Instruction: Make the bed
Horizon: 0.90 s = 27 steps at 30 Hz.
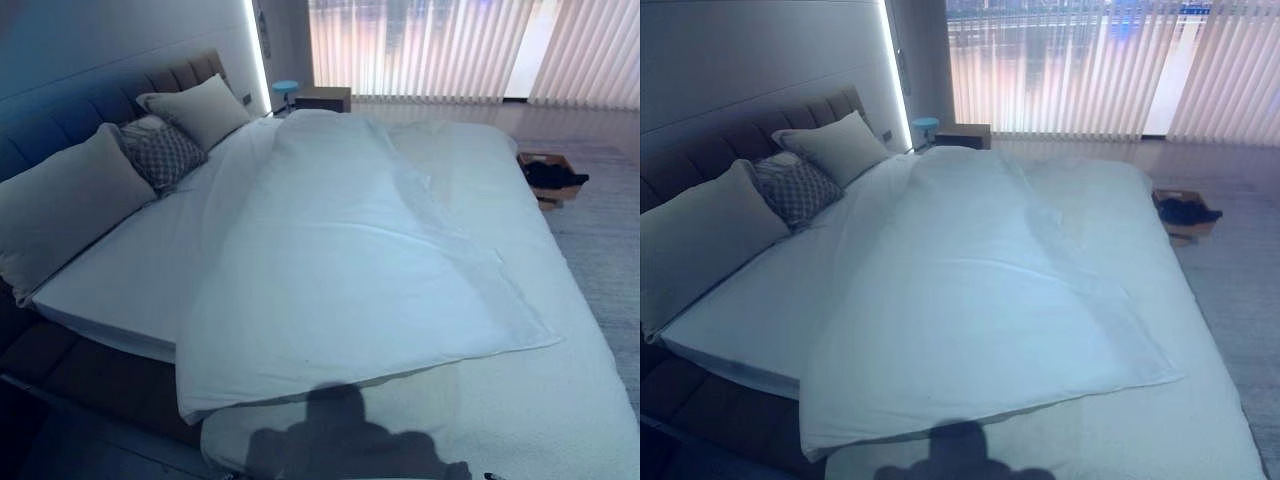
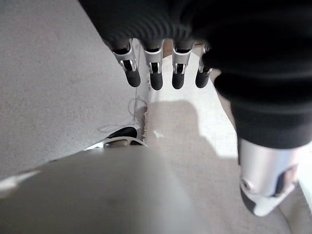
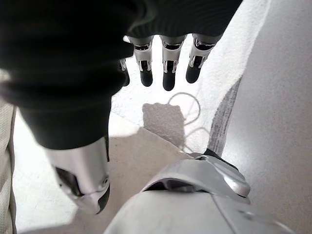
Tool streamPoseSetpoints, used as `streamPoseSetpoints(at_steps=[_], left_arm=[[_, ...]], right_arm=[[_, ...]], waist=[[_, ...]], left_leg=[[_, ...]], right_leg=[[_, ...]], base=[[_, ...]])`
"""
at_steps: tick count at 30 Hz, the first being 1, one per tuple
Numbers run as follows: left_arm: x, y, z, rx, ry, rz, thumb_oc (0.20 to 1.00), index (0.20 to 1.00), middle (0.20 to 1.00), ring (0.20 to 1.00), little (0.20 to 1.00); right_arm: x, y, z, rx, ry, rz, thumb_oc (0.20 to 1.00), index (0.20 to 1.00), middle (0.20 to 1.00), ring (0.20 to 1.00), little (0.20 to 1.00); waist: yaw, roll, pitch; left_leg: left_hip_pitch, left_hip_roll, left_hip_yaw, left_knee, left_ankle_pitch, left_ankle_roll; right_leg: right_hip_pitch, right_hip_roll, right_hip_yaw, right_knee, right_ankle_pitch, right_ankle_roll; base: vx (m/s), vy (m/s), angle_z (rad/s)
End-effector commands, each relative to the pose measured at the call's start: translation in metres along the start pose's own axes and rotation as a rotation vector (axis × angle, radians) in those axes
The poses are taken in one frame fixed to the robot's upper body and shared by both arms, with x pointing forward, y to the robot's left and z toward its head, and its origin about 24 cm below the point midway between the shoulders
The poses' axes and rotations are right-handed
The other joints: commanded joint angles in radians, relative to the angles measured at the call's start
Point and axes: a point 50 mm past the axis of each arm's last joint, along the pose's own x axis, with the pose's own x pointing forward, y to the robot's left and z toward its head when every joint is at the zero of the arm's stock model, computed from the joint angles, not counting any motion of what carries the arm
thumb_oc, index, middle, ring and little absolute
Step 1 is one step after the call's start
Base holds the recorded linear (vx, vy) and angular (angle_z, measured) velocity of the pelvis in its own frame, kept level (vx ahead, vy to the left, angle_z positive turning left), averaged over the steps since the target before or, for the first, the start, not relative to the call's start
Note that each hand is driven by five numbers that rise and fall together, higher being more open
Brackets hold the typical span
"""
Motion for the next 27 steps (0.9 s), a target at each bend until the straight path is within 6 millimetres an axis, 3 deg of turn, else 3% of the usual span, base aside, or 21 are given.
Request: streamPoseSetpoints(at_steps=[1, 3, 4, 7, 8, 10, 11, 13, 15, 18, 19, 20, 21, 22, 23, 24, 27], left_arm=[[0.006, 0.004, 0.033, 0.049, -0.119, -0.029, 1.000, 1.000, 1.000, 1.000, 1.000], [0.007, 0.002, 0.041, 0.083, -0.149, -0.052, 1.000, 1.000, 1.000, 1.000, 1.000], [0.007, 0.005, 0.050, 0.060, -0.189, -0.046, 1.000, 1.000, 1.000, 1.000, 1.000], [-0.007, 0.020, 0.114, 0.029, -0.510, -0.035, 1.000, 1.000, 1.000, 1.000, 1.000], [-0.013, 0.025, 0.126, 0.045, -0.571, -0.030, 1.000, 1.000, 1.000, 1.000, 1.000], [-0.031, 0.031, 0.161, 0.054, -0.740, -0.049, 1.000, 1.000, 1.000, 1.000, 1.000], [-0.050, 0.031, 0.190, 0.061, -0.881, -0.072, 1.000, 1.000, 1.000, 1.000, 1.000], [-0.079, 0.033, 0.224, 0.038, -1.064, -0.093, 1.000, 1.000, 1.000, 1.000, 1.000], [-0.117, 0.019, 0.268, -0.040, -1.273, -0.207, 1.000, 1.000, 1.000, 1.000, 1.000], [-0.146, -0.011, 0.307, -0.158, -1.384, -0.394, 1.000, 1.000, 1.000, 1.000, 1.000], [-0.155, -0.028, 0.321, -0.168, -1.406, -0.442, 1.000, 1.000, 1.000, 1.000, 1.000], [-0.175, -0.046, 0.340, -0.045, -1.491, -0.465, 1.000, 1.000, 1.000, 1.000, 1.000], [-0.190, -0.057, 0.351, 0.038, -1.557, -0.474, 1.000, 1.000, 1.000, 1.000, 1.000], [-0.191, -0.057, 0.352, 0.041, -1.563, -0.473, 1.000, 1.000, 1.000, 1.000, 1.000], [-0.203, -0.070, 0.367, -0.025, -1.584, -0.511, 1.000, 1.000, 1.000, 1.000, 1.000], [-0.209, -0.080, 0.378, -0.040, -1.588, -0.505, 1.000, 1.000, 1.000, 1.000, 1.000], [-0.215, -0.085, 0.381, -0.019, -1.610, -0.480, 1.000, 1.000, 1.000, 1.000, 1.000]], right_arm=[[0.006, 0.004, 0.042, 0.038, -0.112, 0.013, 1.000, 1.000, 1.000, 1.000, 1.000], [0.007, 0.002, 0.049, 0.051, -0.135, 0.009, 1.000, 1.000, 1.000, 1.000, 1.000], [0.006, 0.000, 0.063, 0.119, -0.192, 0.006, 1.000, 1.000, 1.000, 1.000, 1.000], [-0.007, -0.005, 0.120, 0.262, -0.475, 0.024, 1.000, 1.000, 1.000, 1.000, 1.000], [-0.012, -0.007, 0.128, 0.265, -0.535, 0.026, 1.000, 1.000, 1.000, 1.000, 1.000], [-0.034, -0.019, 0.165, 0.269, -0.742, 0.027, 1.000, 1.000, 1.000, 1.000, 1.000], [-0.047, -0.030, 0.183, 0.290, -0.841, 0.007, 1.000, 1.000, 1.000, 1.000, 1.000], [-0.073, -0.040, 0.211, 0.317, -1.013, 0.003, 1.000, 1.000, 1.000, 1.000, 1.000], [-0.109, -0.051, 0.248, 0.372, -1.225, 0.025, 1.000, 1.000, 1.000, 1.000, 1.000], [-0.145, -0.058, 0.279, 0.496, -1.398, 0.125, 1.000, 1.000, 1.000, 1.000, 1.000], [-0.155, -0.058, 0.291, 0.506, -1.443, 0.111, 1.000, 1.000, 1.000, 1.000, 1.000], [-0.167, -0.062, 0.307, 0.533, -1.493, 0.093, 1.000, 1.000, 1.000, 1.000, 1.000], [-0.178, -0.065, 0.318, 0.576, -1.540, 0.090, 1.000, 1.000, 1.000, 1.000, 1.000], [-0.179, -0.066, 0.320, 0.578, -1.544, 0.087, 1.000, 1.000, 1.000, 1.000, 1.000], [-0.199, -0.069, 0.337, 0.658, -1.615, 0.094, 1.000, 1.000, 1.000, 1.000, 1.000], [-0.206, -0.064, 0.352, 0.739, -1.615, 0.116, 1.000, 1.000, 1.000, 1.000, 1.000], [-0.213, -0.060, 0.358, 0.807, -1.626, 0.158, 1.000, 1.000, 1.000, 1.000, 1.000]], waist=[[-0.020, -0.065, 0.068], [-0.024, -0.062, 0.068], [-0.027, -0.062, 0.076], [-0.033, -0.067, 0.124], [-0.034, -0.068, 0.136], [-0.039, -0.073, 0.171], [-0.040, -0.072, 0.194], [-0.044, -0.072, 0.241], [-0.050, -0.077, 0.308], [-0.058, -0.082, 0.372], [-0.063, -0.082, 0.385], [-0.070, -0.082, 0.406], [-0.075, -0.083, 0.421], [-0.074, -0.082, 0.420], [-0.080, -0.086, 0.434], [-0.079, -0.088, 0.438], [-0.077, -0.089, 0.453]], left_leg=[[0.085, -0.032, -0.022, 0.016, -0.049, -0.003], [0.076, -0.031, -0.018, 0.032, -0.053, -0.003], [0.067, -0.028, -0.017, 0.047, -0.056, -0.003], [0.000, -0.013, -0.021, 0.100, -0.062, -0.004], [-0.013, -0.011, -0.023, 0.109, -0.063, -0.004], [-0.053, -0.010, -0.029, 0.132, -0.066, -0.002], [-0.083, -0.011, -0.037, 0.149, -0.068, -0.002], [-0.135, -0.014, -0.042, 0.165, -0.067, -0.001], [-0.224, -0.014, -0.047, 0.188, -0.066, 0.004], [-0.419, -0.003, -0.077, 0.277, -0.094, 0.002], [-0.468, -0.002, -0.076, 0.284, -0.092, 0.004], [-0.526, -0.001, -0.077, 0.300, -0.095, 0.010], [-0.569, -0.002, -0.076, 0.311, -0.096, 0.012], [-0.578, -0.002, -0.076, 0.316, -0.098, 0.013], [-0.688, 0.000, -0.071, 0.360, -0.099, 0.016], [-0.748, -0.001, -0.074, 0.392, -0.107, 0.018], [-0.795, 0.003, -0.079, 0.419, -0.117, 0.021]], right_leg=[[0.133, -0.003, -0.041, -0.337, 0.311, 0.068], [0.125, -0.006, -0.040, -0.326, 0.306, 0.067], [0.116, -0.008, -0.038, -0.315, 0.303, 0.068], [0.043, -0.009, -0.023, -0.257, 0.291, 0.067], [0.027, -0.009, -0.022, -0.247, 0.289, 0.069], [-0.013, -0.016, -0.019, -0.221, 0.288, 0.073], [-0.039, -0.023, -0.023, -0.207, 0.290, 0.075], [-0.091, -0.035, -0.026, -0.187, 0.296, 0.079], [-0.187, -0.052, -0.024, -0.152, 0.308, 0.083], [-0.386, -0.068, -0.002, -0.065, 0.290, 0.087], [-0.438, -0.074, -0.005, -0.046, 0.287, 0.087], [-0.503, -0.084, -0.002, -0.014, 0.288, 0.091], [-0.548, -0.091, 0.004, 0.001, 0.291, 0.094], [-0.558, -0.093, 0.005, 0.007, 0.289, 0.094], [-0.662, -0.109, 0.017, 0.047, 0.293, 0.094], [-0.713, -0.121, 0.013, 0.068, 0.291, 0.090], [-0.758, -0.128, 0.015, 0.095, 0.284, 0.086]], base=[[0.04, 0.016, -0.06], [0.04, 0.013, -0.04], [0.00, 0.006, -0.06], [-0.07, -0.015, -0.08], [-0.04, -0.023, -0.09], [-0.05, 0.004, -0.04], [-0.11, 0.024, 0.02], [-0.14, 0.034, 0.03], [-0.26, 0.004, -0.01], [-0.20, -0.020, 0.02], [-0.18, 0.025, 0.08], [-0.15, 0.031, 0.11], [-0.09, 0.026, 0.14], [-0.11, 0.003, 0.07], [-0.10, -0.034, 0.05], [-0.10, -0.035, 0.03], [-0.01, -0.010, -0.01]])
